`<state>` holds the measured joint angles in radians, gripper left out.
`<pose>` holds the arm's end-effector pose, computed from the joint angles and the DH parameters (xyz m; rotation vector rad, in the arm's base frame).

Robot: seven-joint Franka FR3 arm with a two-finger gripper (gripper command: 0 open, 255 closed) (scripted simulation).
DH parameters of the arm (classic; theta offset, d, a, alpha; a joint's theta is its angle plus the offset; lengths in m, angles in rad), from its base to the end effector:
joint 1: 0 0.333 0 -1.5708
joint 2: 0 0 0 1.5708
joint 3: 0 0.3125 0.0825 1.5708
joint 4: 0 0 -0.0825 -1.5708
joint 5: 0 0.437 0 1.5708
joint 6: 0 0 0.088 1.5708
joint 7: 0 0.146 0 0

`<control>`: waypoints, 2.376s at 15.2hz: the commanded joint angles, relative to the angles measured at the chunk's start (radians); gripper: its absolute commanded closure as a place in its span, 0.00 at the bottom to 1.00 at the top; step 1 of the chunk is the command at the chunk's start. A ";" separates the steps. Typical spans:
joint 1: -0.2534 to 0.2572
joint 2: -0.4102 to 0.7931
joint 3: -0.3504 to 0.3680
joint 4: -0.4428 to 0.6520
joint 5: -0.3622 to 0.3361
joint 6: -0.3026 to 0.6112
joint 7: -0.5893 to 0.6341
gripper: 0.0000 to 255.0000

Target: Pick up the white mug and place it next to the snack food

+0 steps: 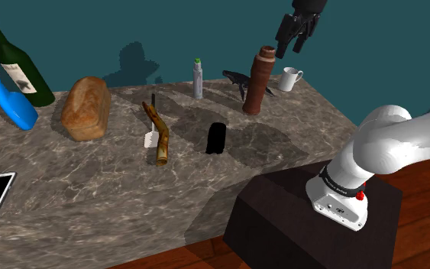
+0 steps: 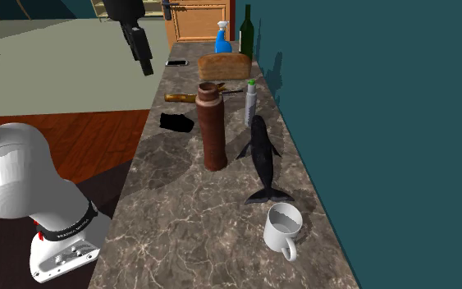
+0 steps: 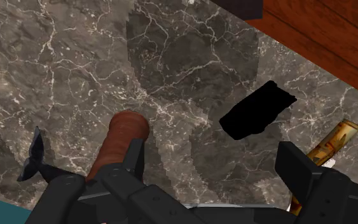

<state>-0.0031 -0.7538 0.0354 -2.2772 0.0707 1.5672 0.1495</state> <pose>0.3728 0.0248 0.5783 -3.0850 0.1922 -0.0607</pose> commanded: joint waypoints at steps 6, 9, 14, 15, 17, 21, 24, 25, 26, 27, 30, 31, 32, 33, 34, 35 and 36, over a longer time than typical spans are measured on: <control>-0.040 0.082 -0.078 -0.021 -0.054 0.069 -0.075 0.00; -0.063 0.142 -0.124 -0.021 -0.082 0.111 -0.118 0.00; -0.099 0.258 -0.199 -0.002 -0.122 0.181 -0.189 0.00; -0.106 0.284 -0.213 0.005 -0.128 0.194 -0.203 0.00; -0.119 0.337 -0.242 0.021 -0.138 0.220 -0.231 0.00; -0.143 0.451 -0.299 0.066 -0.150 0.269 -0.288 0.00; -0.162 0.543 -0.338 0.111 -0.149 0.301 -0.333 0.00; -0.168 0.575 -0.351 0.127 -0.147 0.311 -0.348 0.00; -0.175 0.607 -0.363 0.145 -0.144 0.320 -0.363 0.00; -0.181 0.640 -0.375 0.164 -0.140 0.328 -0.379 0.00; -0.204 0.742 -0.406 0.226 -0.122 0.350 -0.426 0.00; -0.213 0.777 -0.416 0.249 -0.115 0.355 -0.442 0.00; -0.222 0.812 -0.424 0.273 -0.107 0.360 -0.458 0.00; -0.232 0.848 -0.432 0.298 -0.098 0.364 -0.473 0.00; -0.243 0.883 -0.439 0.324 -0.088 0.367 -0.489 0.00; -0.254 0.920 -0.445 0.352 -0.079 0.369 -0.504 0.00; -0.266 0.956 -0.450 0.380 -0.069 0.371 -0.519 0.00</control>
<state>-0.2562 0.1531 -0.4085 -1.9362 -0.0127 1.9355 -0.3498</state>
